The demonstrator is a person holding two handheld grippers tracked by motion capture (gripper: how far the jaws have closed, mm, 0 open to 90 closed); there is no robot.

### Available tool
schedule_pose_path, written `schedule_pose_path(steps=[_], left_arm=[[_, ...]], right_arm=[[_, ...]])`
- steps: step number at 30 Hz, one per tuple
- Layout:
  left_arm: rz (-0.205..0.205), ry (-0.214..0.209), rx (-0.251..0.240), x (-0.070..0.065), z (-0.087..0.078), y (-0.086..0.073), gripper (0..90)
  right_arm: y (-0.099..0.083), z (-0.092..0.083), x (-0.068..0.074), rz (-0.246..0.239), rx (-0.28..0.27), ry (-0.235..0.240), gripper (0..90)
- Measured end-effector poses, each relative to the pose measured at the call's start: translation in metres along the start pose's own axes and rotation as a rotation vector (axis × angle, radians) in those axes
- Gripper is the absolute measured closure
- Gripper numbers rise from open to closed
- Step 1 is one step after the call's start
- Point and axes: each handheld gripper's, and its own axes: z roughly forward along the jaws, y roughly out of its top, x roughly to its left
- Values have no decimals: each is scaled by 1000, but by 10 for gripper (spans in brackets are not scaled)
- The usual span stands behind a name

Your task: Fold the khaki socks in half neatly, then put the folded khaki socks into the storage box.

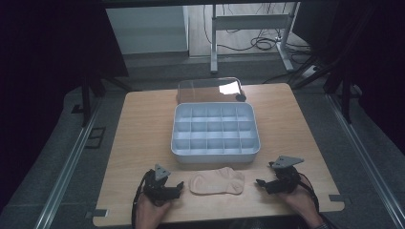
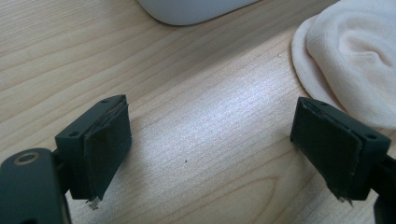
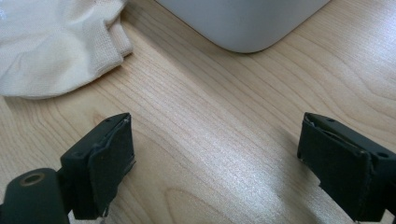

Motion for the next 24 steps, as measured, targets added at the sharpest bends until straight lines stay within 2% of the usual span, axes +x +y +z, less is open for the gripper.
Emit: schedule_pose_path(steps=[24], left_arm=[[-3,4,-4,-2,-1,0,142]], right_arm=[[0,0,0,7,0,-8,106]])
